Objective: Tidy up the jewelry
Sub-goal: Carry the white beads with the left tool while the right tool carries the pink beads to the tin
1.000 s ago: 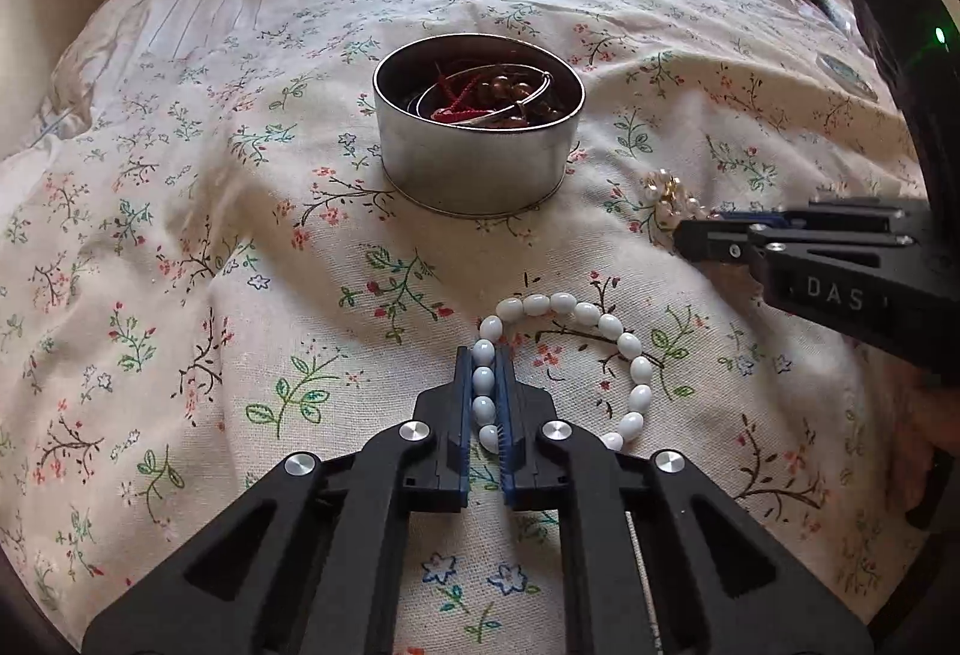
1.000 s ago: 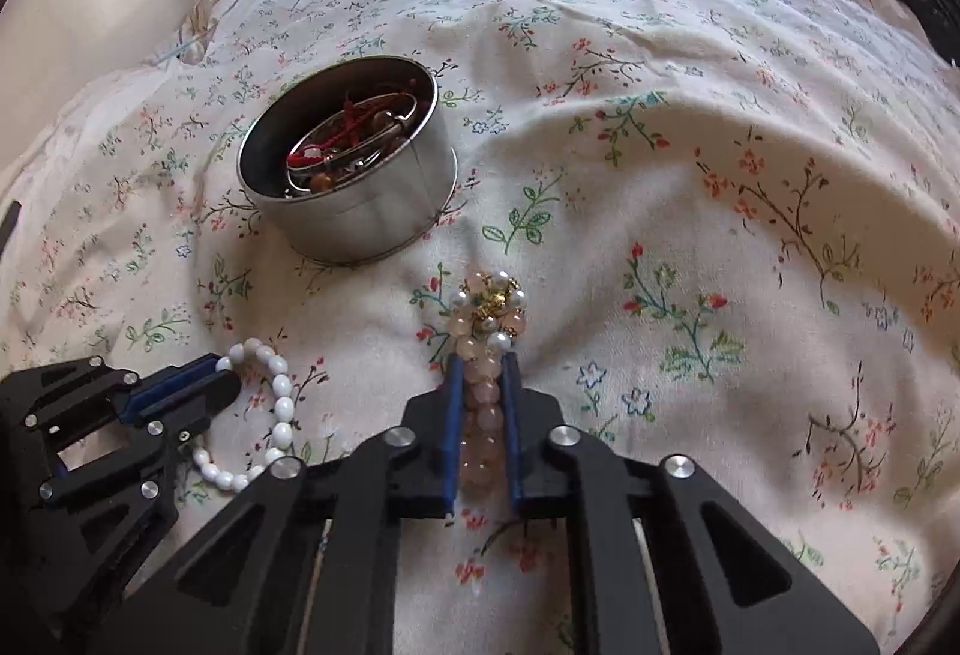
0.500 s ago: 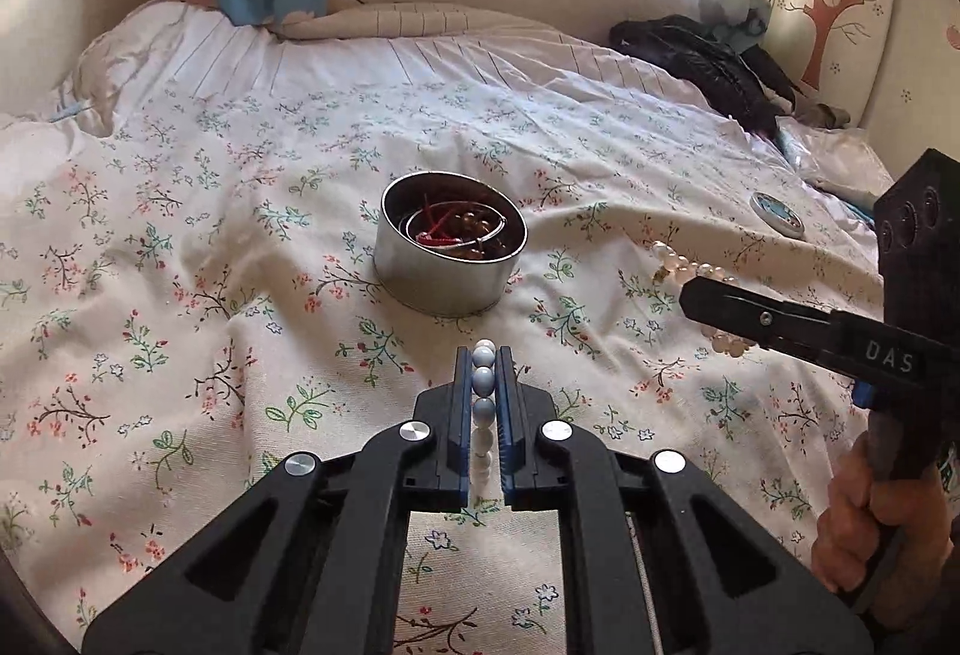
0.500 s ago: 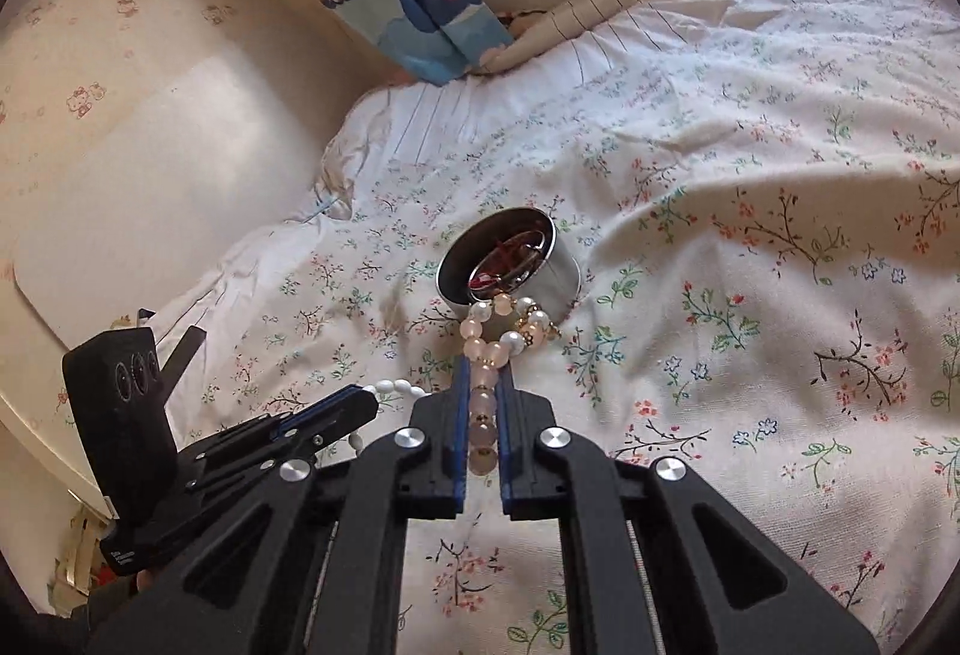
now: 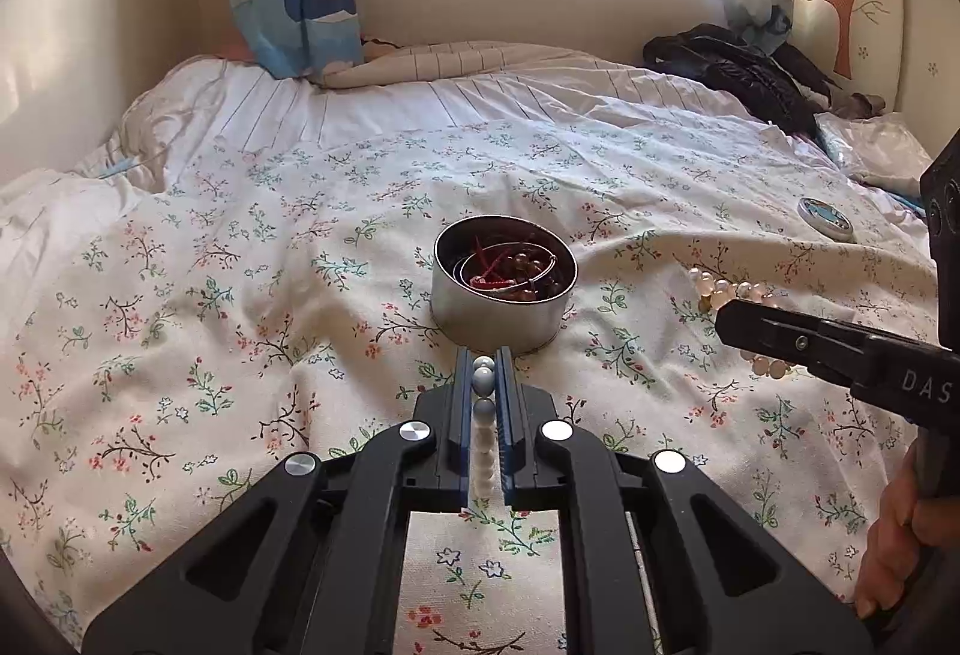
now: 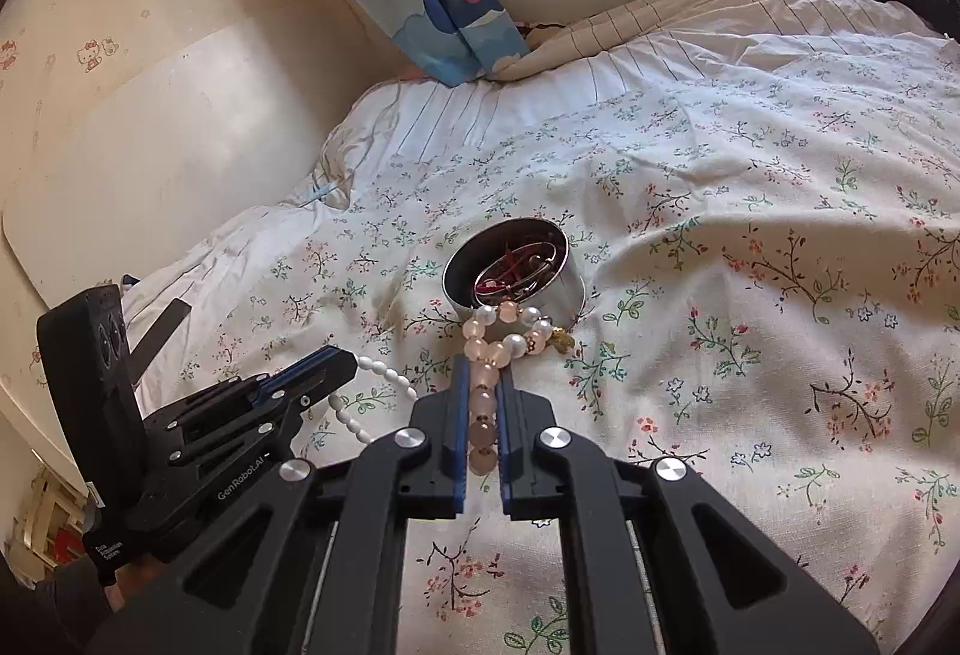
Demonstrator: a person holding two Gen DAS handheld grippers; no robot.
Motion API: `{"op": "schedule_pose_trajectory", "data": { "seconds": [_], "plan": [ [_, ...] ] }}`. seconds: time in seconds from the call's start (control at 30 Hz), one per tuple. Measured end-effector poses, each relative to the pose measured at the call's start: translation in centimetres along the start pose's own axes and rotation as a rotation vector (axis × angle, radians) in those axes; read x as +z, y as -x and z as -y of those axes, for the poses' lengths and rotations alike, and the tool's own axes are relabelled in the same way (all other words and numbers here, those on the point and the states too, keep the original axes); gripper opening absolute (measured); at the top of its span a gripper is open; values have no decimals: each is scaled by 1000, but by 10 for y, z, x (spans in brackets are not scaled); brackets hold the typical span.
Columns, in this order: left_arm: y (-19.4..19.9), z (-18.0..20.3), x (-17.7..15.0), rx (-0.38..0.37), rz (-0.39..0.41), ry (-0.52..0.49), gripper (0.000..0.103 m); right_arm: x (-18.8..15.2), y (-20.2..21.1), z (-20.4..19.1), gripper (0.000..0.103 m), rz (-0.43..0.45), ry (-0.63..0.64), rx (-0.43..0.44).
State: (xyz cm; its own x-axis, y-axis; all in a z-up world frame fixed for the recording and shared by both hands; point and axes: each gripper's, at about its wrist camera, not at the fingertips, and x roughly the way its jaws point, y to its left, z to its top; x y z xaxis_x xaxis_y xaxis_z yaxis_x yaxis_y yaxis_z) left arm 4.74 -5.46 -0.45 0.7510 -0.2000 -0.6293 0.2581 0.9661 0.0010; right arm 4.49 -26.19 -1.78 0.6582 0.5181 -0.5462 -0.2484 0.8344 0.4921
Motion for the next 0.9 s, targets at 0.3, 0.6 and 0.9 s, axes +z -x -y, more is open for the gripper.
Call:
{"op": "schedule_pose_trajectory", "data": {
  "seconds": [0.3,0.6,0.9],
  "plan": [
    [4,-3,1,-5,25,15,7,1,3,-4,9,25,20,-1],
    [3,-8,6,-3,48,46,7,6,-5,-10,9,21,46,1],
    [-2,-19,14,-3,75,102,7,15,-6,-5,9,56,4,69]
  ]
}}
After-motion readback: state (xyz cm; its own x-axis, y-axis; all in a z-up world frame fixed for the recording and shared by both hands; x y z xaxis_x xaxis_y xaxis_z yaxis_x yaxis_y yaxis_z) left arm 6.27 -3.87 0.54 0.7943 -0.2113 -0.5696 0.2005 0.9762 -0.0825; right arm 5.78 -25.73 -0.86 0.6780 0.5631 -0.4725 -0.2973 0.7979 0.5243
